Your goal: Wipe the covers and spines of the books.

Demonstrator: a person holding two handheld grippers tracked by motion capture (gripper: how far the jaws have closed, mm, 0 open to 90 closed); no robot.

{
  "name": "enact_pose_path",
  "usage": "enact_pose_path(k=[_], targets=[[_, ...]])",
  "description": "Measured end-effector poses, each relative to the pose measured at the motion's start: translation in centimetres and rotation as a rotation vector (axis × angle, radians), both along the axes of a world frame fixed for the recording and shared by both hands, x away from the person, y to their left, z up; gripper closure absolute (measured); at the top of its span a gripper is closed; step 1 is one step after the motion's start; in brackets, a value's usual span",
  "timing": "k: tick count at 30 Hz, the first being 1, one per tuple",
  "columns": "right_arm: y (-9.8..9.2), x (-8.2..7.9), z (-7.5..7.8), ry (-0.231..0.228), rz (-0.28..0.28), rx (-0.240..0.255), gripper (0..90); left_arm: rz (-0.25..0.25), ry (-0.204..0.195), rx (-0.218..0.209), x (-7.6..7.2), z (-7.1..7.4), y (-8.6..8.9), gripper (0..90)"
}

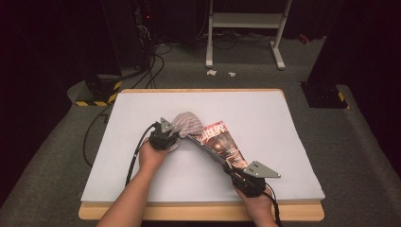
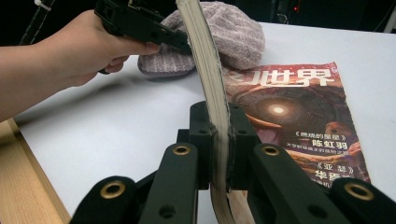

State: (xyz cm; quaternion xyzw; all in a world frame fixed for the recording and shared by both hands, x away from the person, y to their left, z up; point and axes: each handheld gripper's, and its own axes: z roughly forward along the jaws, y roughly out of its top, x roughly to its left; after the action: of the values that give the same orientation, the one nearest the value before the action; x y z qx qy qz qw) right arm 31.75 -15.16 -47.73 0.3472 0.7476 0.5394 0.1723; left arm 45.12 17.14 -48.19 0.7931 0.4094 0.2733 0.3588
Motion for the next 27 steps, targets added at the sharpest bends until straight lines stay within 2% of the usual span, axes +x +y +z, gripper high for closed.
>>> enact_pose_path(k=[4,8,10,12,15,17,18,19,21,25,27], targets=[[0.1,-0.1,0.0,-0.004,0.000,-0.006,84.4,-0.043,-0.019,-0.030,-1.6,0.6,-1.0,70.8],[0.1,-0.1,-0.1,-0.006,0.000,-0.009,84.4,-0.074,-0.056,-0.023,-3.7,1.3,-2.4,71.1],[0.1,-0.1,-0.1,-0.009,0.001,-0.009,84.4,-0.088,-0.069,-0.036,-4.5,1.5,-2.7,71.1],[0.2,-0.1,-0.1,-0.009,0.001,-0.012,84.4,-0.140,-0.077,-0.070,-5.4,1.8,-3.1,71.2],[0.5,-0.1,-0.2,-0.010,0.003,-0.027,84.4,-0.186,-0.112,-0.052,-7.1,2.4,-4.5,71.3],[0.6,-0.1,-0.2,-0.007,0.002,-0.027,84.4,-0.221,-0.126,-0.061,-8.2,2.9,-5.2,71.2],[0.6,-0.1,-0.2,-0.007,0.002,-0.026,84.4,-0.221,-0.126,-0.061,-8.2,2.9,-5.2,71.3],[0.6,-0.1,-0.3,-0.008,0.002,-0.026,84.4,-0.249,-0.136,-0.080,-9.2,3.4,-5.9,71.3],[0.6,-0.1,-0.3,-0.007,0.002,-0.026,84.4,-0.276,-0.149,-0.088,-10.1,3.9,-6.6,71.2],[0.6,-0.1,-0.3,-0.007,-0.001,-0.023,84.4,-0.329,-0.165,-0.107,-11.7,4.9,-8.0,71.1],[0.6,-0.1,-0.3,-0.007,-0.002,-0.021,84.4,-0.348,-0.173,-0.102,-12.3,5.3,-8.6,70.9]])
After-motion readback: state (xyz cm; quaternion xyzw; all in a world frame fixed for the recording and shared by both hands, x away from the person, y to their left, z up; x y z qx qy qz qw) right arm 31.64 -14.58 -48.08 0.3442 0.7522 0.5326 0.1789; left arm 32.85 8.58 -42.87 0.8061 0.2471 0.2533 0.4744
